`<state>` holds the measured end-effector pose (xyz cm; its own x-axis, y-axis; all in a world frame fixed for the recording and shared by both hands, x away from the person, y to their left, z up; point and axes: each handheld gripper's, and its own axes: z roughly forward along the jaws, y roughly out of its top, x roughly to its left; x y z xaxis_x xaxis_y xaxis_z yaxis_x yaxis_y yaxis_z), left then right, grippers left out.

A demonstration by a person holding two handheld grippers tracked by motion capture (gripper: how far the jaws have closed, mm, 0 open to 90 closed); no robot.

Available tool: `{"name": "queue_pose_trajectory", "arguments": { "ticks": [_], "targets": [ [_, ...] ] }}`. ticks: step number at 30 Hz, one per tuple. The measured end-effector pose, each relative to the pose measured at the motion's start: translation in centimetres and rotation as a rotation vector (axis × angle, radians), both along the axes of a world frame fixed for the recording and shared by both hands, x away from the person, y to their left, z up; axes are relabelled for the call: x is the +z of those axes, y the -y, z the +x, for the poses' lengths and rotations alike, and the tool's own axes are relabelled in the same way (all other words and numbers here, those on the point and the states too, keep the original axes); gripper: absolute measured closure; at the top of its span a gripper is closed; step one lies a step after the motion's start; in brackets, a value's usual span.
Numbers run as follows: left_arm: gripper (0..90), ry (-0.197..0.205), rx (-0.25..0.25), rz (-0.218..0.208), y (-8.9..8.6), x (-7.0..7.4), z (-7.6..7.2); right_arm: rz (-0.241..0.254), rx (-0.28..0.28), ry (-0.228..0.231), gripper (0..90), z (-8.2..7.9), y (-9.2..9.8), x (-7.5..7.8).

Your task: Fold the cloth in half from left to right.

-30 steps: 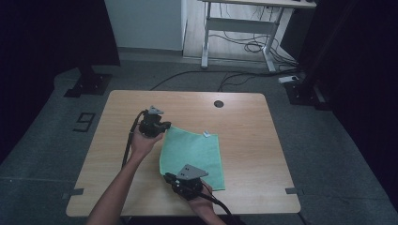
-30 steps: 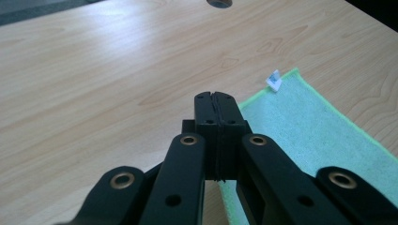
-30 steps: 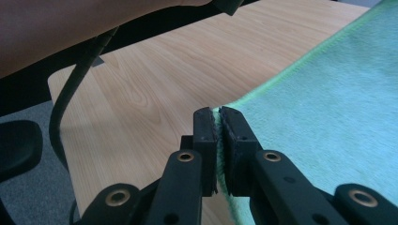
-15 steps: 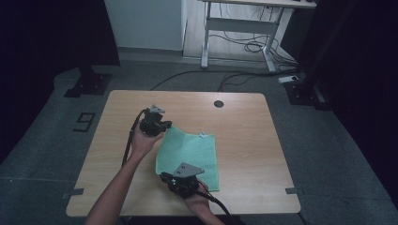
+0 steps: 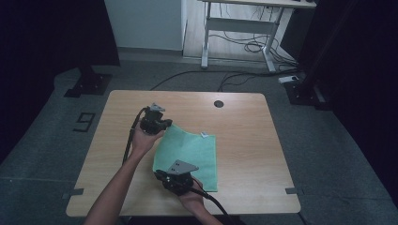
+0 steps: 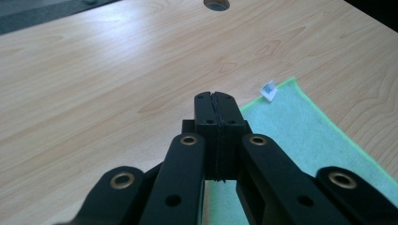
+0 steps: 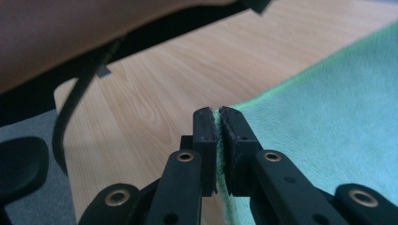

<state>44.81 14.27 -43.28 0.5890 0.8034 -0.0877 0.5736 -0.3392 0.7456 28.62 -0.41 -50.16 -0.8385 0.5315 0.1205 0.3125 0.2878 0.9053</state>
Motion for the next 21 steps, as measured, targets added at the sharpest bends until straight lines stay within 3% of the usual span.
{"name": "queue_pose_trajectory", "arguments": {
  "ticks": [4, 9, 13, 18, 21],
  "targets": [
    [89.9, 0.004, 0.0, 0.011, 0.0, 0.7, -0.3, 0.003, 0.0, 0.019, 84.2, -0.4, 0.1, 0.6],
    [89.9, -0.013, 0.005, 0.01, 0.0, -0.1, -0.3, -0.002, -0.008, 0.003, 84.2, -0.4, 0.8, -0.1],
    [89.8, -0.009, 0.012, 0.006, -0.3, 0.3, -0.3, 0.002, -0.004, 0.003, 84.2, -0.4, 0.6, 0.0],
    [89.8, 0.022, 0.033, 0.006, -1.7, 2.4, -0.8, 0.022, 0.019, 0.042, 84.2, -0.6, -0.6, 1.5],
    [89.8, 0.027, 0.04, 0.004, -1.9, 2.7, -0.9, 0.02, 0.016, 0.059, 84.2, -0.9, -0.8, 2.0]
  ]
}}
